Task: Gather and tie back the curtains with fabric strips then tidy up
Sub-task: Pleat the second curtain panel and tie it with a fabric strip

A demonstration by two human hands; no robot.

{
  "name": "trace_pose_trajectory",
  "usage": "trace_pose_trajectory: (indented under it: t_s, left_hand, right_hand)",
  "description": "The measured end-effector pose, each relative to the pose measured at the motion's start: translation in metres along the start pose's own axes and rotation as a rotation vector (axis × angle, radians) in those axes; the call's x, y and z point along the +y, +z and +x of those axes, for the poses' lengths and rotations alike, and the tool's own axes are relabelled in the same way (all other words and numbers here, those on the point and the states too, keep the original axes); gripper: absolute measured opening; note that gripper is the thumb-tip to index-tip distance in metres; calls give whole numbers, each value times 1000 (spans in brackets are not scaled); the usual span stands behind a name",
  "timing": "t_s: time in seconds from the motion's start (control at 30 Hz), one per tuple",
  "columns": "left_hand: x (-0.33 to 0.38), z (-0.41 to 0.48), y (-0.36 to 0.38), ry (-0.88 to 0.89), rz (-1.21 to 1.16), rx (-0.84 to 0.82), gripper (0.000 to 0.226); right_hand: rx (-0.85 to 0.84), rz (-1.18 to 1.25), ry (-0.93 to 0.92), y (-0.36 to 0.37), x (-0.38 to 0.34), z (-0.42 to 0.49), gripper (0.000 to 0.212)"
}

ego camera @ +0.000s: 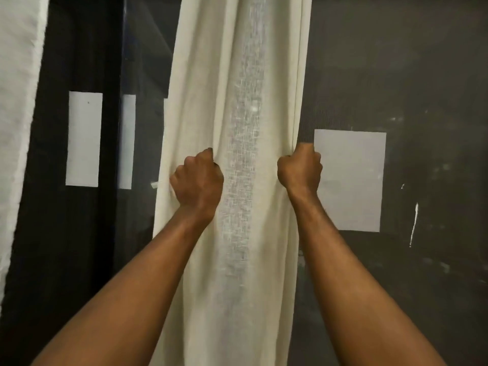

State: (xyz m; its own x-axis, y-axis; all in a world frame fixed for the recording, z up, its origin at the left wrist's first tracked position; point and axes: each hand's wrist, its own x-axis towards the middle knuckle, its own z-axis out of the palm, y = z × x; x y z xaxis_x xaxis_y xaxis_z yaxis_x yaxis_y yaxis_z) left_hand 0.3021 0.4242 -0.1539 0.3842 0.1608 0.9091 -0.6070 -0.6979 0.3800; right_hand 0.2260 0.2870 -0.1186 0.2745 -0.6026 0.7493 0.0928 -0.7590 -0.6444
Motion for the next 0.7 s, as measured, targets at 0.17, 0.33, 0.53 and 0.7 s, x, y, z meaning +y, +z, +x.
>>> trace_pose_trajectory:
  t_s: [0.17,0.33,0.53,0.7]
  left_hand:
    - [29,-31,3,73,-122,-104,16]
    - [45,-46,7,39,-209,-187,16]
    - [35,-67,20,8,-192,-268,16]
    - [30,-83,17,26,-227,-420,21]
  right_hand:
    - [-190,92,-88,18,-9,-16,10]
    - [-235,233,-59,32,-2,-28,19]
    - [-331,311,2,34,11,-45,54]
    - [-265,272,-16,38,15,-50,40]
